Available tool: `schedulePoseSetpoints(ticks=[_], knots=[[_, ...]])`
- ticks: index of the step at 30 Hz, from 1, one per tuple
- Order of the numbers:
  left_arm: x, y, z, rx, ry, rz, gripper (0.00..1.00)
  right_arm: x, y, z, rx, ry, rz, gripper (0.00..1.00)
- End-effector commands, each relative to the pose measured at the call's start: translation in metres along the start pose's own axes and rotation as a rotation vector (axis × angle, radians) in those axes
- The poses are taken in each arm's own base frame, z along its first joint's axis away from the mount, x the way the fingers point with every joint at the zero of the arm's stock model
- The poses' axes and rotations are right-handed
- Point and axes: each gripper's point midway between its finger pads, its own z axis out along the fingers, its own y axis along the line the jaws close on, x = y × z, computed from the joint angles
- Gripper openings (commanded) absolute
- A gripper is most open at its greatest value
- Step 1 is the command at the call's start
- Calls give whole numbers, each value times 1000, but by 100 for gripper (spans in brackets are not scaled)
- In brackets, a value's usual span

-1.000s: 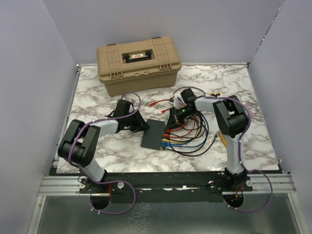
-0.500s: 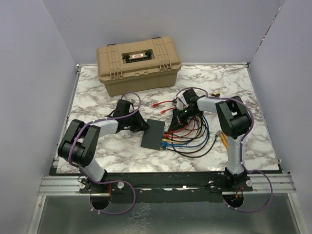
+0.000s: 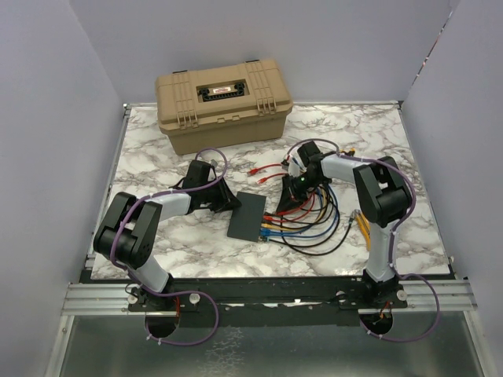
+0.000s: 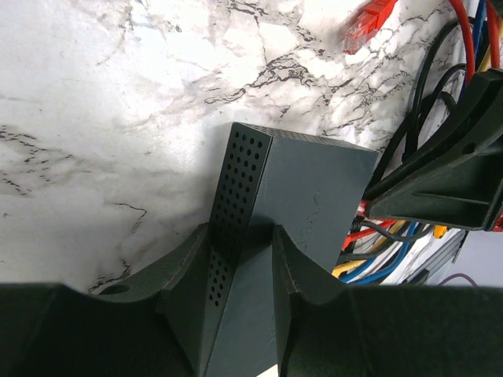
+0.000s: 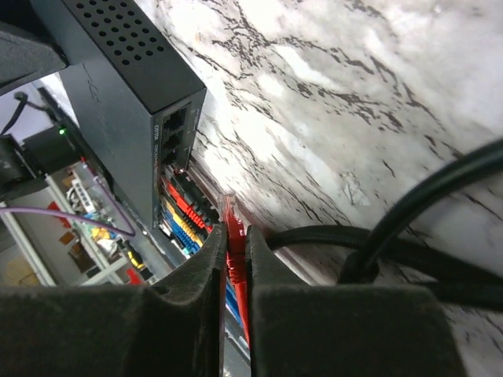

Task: Pull the plug from the switch port
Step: Pick up the connector from the center of the board.

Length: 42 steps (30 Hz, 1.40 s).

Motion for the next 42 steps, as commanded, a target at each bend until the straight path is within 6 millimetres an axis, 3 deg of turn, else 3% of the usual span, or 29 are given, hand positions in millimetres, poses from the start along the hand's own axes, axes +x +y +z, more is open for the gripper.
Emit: schedulePoseSetpoints(ticks=[1, 5, 8, 24, 33, 39, 42], knots=[[72, 126, -5, -490, 172, -44, 0, -11, -17, -18, 173, -46, -57, 19], [72, 126, -5, -488, 173, -44, 0, -20, -9, -28, 193, -77, -90, 47], [72, 126, -5, -489, 174, -44, 0, -20, -10, -33, 215, -83, -102, 53], [71, 126, -4, -490, 177, -39, 0, -5, -10, -53, 337, -67, -159, 54], [71, 126, -4, -491, 180, -37, 0, -13, -15, -81, 483, -206, -67, 54], [72, 126, -4, -491, 181, -37, 0, -18, -44, -100, 617, -262, 15, 54], [72, 126, -5, -490, 180, -38, 0, -18, -58, -105, 643, -268, 62, 48]])
